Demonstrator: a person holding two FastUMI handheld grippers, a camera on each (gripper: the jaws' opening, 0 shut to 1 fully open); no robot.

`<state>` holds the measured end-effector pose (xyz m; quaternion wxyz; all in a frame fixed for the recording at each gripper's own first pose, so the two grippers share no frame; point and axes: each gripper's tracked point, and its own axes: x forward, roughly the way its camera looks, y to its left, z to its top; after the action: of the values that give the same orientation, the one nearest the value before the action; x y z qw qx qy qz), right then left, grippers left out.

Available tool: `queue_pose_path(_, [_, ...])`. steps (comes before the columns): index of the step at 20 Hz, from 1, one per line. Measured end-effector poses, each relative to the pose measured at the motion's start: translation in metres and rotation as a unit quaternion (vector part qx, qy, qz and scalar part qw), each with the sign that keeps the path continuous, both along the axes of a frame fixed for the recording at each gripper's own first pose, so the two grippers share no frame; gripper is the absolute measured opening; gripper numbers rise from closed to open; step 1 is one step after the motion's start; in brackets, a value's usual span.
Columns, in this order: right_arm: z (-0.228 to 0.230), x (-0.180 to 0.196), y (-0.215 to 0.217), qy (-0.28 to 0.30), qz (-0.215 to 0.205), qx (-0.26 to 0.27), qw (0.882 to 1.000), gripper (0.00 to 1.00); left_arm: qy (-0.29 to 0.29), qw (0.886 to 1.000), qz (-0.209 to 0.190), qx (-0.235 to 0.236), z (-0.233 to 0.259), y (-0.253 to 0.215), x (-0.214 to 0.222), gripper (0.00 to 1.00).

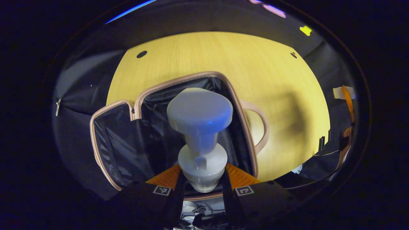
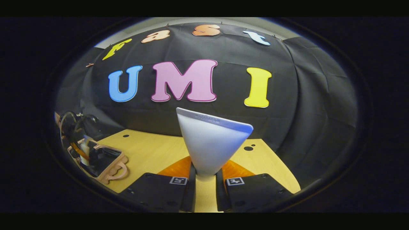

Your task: First open the suitcase, pack the skin care products into it, and then close the suitcase.

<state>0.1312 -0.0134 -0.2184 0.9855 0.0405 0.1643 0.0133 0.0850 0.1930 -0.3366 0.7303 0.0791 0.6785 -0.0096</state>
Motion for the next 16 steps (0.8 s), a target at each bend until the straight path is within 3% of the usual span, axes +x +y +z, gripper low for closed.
queue_pose_path(2, [0.012,-0.009,0.006,-0.010,0.003,-0.016,1.000,0.29,0.047,0.999,0.020,0.004,-0.021,0.014,-0.011,0.58])
queue_pose_path(3, [0.014,-0.014,0.012,-0.009,0.007,-0.022,1.000,0.23,0.063,0.997,0.032,0.011,-0.028,0.022,-0.014,0.58])
queue_pose_path(4, [0.018,-0.018,0.018,-0.011,0.009,-0.022,1.000,0.34,0.074,0.996,0.035,0.020,-0.034,0.031,-0.015,0.58])
queue_pose_path(6, [0.021,-0.023,0.027,-0.011,0.011,-0.023,1.000,0.34,0.082,0.995,0.026,0.042,-0.050,0.049,-0.017,0.62])
queue_pose_path(7, [0.023,-0.025,0.033,-0.011,0.014,-0.025,1.000,0.29,0.081,0.995,0.018,0.045,-0.053,0.052,-0.019,0.59])
queue_pose_path(8, [0.024,-0.026,0.038,-0.009,0.016,-0.027,0.999,0.31,0.075,0.996,0.013,0.044,-0.055,0.054,-0.019,0.63])
queue_pose_path(10, [0.025,-0.028,0.050,-0.008,0.021,-0.027,0.999,0.24,0.061,0.997,0.009,0.041,-0.052,0.054,-0.017,0.64])
queue_pose_path(11, [0.026,-0.027,0.058,-0.007,0.025,-0.026,0.999,0.29,0.054,0.998,0.001,0.042,-0.049,0.055,-0.017,0.66])
queue_pose_path(12, [0.026,-0.027,0.067,-0.003,0.032,-0.025,0.999,0.34,0.041,0.998,-0.007,0.045,-0.042,0.057,-0.016,0.81])
queue_pose_path(14, [0.029,-0.026,0.089,-0.002,0.050,-0.023,0.998,0.29,0.009,0.999,-0.023,0.043,-0.026,0.054,-0.015,0.87])
queue_pose_path(16, [0.028,-0.025,0.121,0.011,0.076,0.001,0.997,0.34,-0.027,0.999,-0.031,0.024,-0.006,0.047,-0.018,0.88])
